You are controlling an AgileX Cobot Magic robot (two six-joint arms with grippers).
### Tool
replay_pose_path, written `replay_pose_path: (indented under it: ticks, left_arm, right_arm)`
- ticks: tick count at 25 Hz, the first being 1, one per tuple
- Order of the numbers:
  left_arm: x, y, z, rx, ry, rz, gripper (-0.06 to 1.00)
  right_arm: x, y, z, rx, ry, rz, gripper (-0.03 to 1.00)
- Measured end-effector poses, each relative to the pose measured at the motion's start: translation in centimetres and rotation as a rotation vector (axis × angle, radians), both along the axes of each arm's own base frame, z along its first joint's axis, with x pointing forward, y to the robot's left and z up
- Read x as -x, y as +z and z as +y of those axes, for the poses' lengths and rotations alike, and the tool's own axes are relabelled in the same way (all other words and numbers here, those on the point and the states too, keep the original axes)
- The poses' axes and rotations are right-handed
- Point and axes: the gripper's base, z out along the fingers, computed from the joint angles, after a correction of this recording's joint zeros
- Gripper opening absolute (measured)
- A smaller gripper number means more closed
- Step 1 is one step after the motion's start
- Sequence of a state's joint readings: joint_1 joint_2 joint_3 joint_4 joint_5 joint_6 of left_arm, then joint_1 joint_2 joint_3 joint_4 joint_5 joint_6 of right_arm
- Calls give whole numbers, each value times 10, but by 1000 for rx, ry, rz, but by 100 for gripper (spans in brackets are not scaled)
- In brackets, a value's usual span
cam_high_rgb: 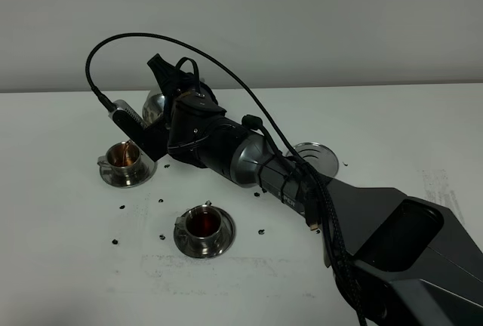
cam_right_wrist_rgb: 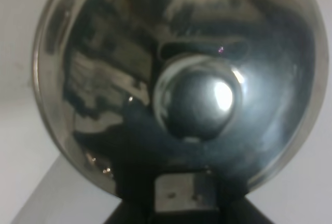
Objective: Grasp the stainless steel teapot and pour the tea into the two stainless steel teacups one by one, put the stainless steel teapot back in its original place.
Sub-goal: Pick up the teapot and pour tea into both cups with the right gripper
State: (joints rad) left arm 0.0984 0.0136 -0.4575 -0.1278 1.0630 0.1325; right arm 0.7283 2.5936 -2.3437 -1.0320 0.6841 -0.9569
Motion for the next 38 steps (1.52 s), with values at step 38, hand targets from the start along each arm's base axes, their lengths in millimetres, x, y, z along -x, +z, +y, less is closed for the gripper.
replay_pose_path:
  ticks: [38]
  left_arm:
    - [0,0,0,0,1,0,53]
  right_arm:
    - [-1,3,1,26,29,-38,18]
